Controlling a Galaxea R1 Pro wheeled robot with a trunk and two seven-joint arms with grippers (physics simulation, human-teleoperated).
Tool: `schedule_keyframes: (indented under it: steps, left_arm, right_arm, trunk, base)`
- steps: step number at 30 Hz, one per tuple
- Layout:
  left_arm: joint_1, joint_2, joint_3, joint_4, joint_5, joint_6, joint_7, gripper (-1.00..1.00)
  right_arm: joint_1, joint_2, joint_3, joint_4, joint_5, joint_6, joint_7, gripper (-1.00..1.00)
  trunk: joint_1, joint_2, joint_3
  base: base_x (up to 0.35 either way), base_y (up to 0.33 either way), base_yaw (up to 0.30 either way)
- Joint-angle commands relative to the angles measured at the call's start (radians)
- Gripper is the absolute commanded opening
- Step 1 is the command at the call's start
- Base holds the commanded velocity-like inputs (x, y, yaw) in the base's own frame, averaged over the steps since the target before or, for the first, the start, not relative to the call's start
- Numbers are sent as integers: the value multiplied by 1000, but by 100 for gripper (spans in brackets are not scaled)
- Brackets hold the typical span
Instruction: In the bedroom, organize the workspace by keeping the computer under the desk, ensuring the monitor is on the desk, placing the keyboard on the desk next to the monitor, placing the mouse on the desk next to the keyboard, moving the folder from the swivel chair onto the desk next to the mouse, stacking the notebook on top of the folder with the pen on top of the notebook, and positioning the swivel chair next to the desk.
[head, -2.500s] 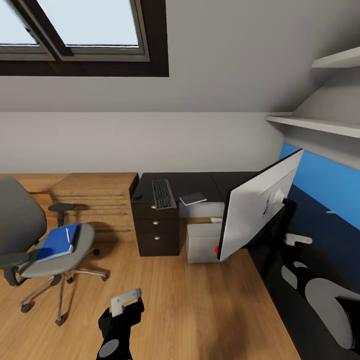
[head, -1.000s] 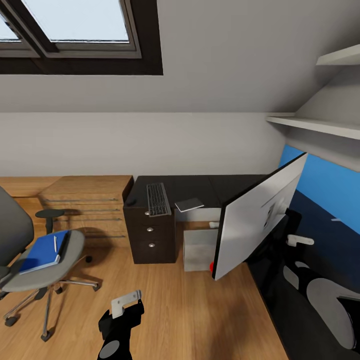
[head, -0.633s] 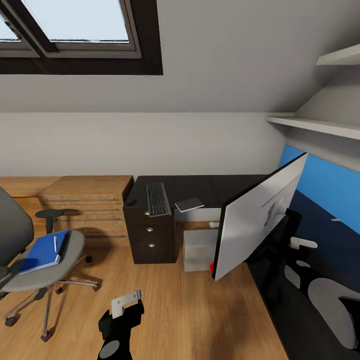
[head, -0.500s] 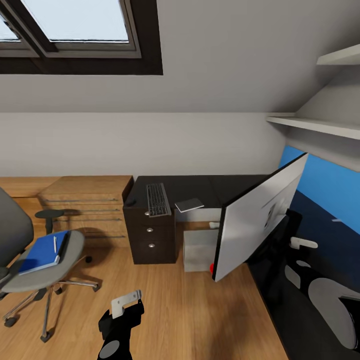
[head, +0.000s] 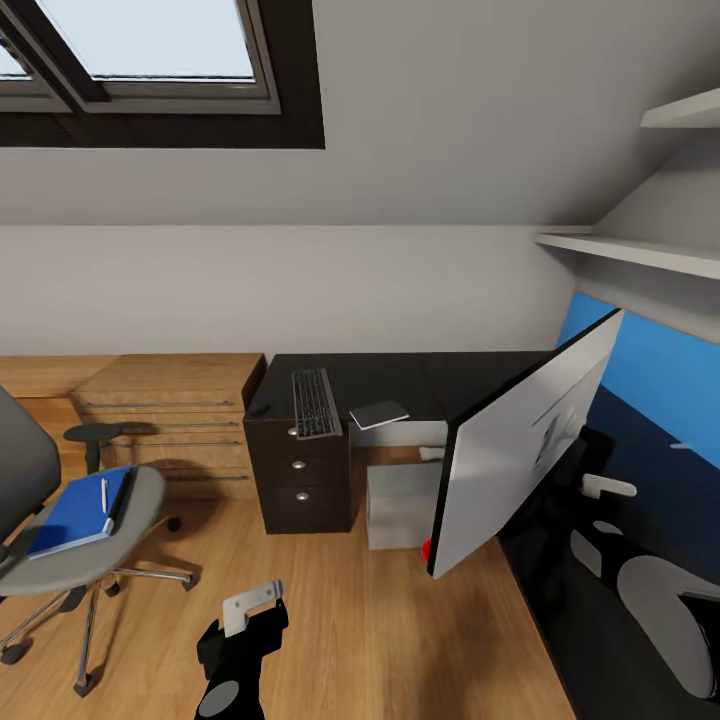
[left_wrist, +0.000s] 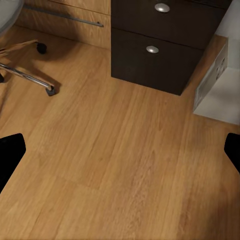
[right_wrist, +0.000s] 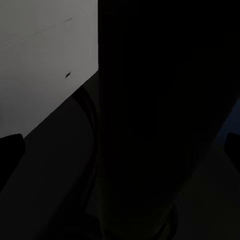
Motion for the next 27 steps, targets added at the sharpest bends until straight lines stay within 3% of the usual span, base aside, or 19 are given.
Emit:
schedule_keyframes:
  steps: [1, 27]
  left_arm:
    - [0, 0, -1, -2, 4, 4, 6, 100]
    - [0, 0, -5, -2, 4, 4, 6, 100]
  right_arm:
    - [-1, -1, -2, 1, -9, -5, 3, 100]
    - [-1, -16, -3, 1, -9, -6, 2, 100]
  trunk:
    - [0, -1, -1]
    - [0, -1, -1]
  base:
    - [5, 0, 0]
    - [11, -16, 0]
